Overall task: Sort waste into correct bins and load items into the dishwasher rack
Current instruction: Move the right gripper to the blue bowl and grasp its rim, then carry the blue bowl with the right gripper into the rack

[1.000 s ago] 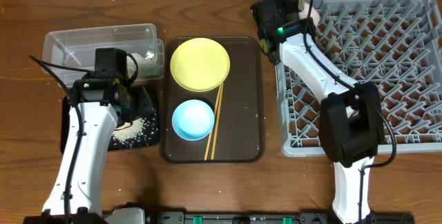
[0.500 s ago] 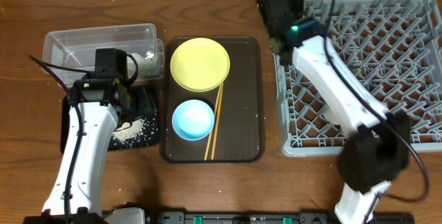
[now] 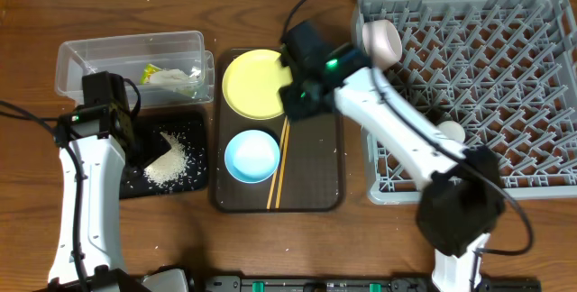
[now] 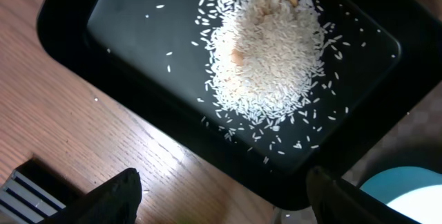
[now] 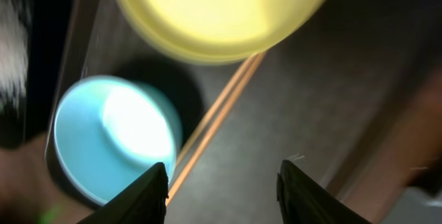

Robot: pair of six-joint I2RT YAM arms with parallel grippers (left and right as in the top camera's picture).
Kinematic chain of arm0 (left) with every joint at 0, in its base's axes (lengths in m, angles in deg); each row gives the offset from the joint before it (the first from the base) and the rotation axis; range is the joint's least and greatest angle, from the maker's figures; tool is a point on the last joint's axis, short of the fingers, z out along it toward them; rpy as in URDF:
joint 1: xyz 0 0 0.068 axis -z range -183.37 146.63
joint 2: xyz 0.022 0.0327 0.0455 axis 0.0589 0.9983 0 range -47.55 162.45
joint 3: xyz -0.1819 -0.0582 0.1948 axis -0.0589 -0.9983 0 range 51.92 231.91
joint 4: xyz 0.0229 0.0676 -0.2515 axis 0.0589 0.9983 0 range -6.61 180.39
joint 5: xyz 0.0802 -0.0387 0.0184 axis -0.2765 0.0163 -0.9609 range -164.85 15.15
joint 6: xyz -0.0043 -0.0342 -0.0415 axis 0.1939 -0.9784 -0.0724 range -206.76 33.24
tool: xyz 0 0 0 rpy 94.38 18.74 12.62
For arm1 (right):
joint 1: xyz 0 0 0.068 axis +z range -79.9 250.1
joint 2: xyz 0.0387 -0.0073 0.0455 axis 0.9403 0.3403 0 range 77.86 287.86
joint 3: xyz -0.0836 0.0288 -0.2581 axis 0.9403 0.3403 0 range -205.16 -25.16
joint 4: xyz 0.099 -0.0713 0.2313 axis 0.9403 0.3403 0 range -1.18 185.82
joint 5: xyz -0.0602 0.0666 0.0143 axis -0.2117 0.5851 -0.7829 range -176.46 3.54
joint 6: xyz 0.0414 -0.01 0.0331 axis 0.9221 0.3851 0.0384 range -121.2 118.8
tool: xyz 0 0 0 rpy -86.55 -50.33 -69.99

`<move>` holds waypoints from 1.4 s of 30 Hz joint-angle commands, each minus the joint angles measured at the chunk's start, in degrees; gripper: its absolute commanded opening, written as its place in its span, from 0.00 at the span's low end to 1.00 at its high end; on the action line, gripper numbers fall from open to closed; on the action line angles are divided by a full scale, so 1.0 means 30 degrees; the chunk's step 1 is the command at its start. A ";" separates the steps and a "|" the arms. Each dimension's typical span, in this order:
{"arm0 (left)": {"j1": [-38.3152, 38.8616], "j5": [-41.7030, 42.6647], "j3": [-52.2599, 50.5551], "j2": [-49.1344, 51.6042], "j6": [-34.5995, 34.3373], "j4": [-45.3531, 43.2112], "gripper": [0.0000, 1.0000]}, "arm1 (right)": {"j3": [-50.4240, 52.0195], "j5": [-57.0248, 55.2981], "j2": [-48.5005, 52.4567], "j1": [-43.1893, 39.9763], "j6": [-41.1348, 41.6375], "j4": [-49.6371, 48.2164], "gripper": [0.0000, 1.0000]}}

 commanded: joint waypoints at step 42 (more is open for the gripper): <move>-0.0197 -0.0357 0.0138 -0.0138 -0.0393 0.0168 0.80 | -0.0277 -1.0528 -0.4262 -0.3388 0.0342 -0.0306 0.01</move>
